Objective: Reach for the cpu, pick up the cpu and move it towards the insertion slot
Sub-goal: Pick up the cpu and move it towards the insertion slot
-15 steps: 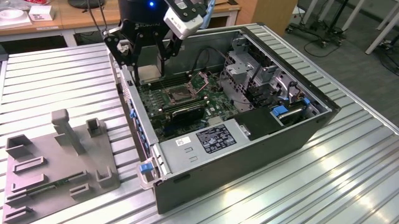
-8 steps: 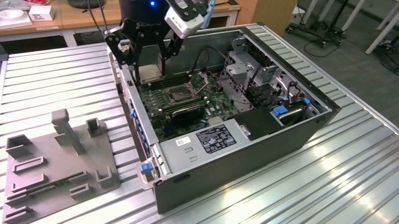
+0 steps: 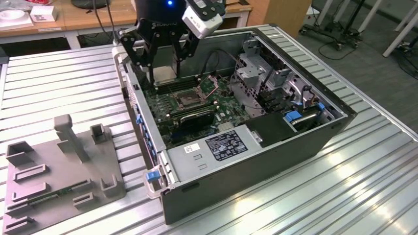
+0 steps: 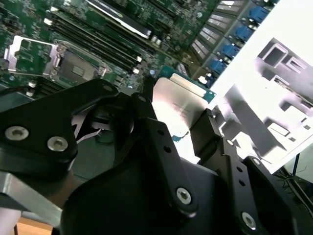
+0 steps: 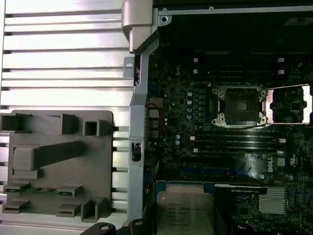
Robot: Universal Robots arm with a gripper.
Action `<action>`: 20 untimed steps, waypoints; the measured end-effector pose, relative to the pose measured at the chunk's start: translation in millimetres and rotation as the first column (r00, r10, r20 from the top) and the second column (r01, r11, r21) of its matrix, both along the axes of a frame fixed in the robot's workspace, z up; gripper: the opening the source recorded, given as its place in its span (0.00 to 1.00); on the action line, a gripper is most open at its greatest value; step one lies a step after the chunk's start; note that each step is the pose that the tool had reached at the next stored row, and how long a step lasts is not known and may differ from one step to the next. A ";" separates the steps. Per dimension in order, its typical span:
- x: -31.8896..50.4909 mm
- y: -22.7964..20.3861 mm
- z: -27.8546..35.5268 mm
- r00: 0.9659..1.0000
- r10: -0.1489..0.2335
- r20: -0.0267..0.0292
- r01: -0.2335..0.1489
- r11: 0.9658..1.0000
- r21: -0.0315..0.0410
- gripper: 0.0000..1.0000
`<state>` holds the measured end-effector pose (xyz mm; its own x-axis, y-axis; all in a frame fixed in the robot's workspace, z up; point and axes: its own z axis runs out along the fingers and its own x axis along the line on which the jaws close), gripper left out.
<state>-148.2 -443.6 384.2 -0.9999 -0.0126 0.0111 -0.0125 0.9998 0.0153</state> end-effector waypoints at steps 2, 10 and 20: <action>6.7 0.3 -0.1 1.000 0.000 0.000 0.000 1.000 0.000 0.55; 34.9 1.2 -0.4 1.000 0.000 0.000 0.000 1.000 0.000 0.55; 58.6 2.3 -0.8 1.000 0.000 0.000 0.000 1.000 0.000 0.55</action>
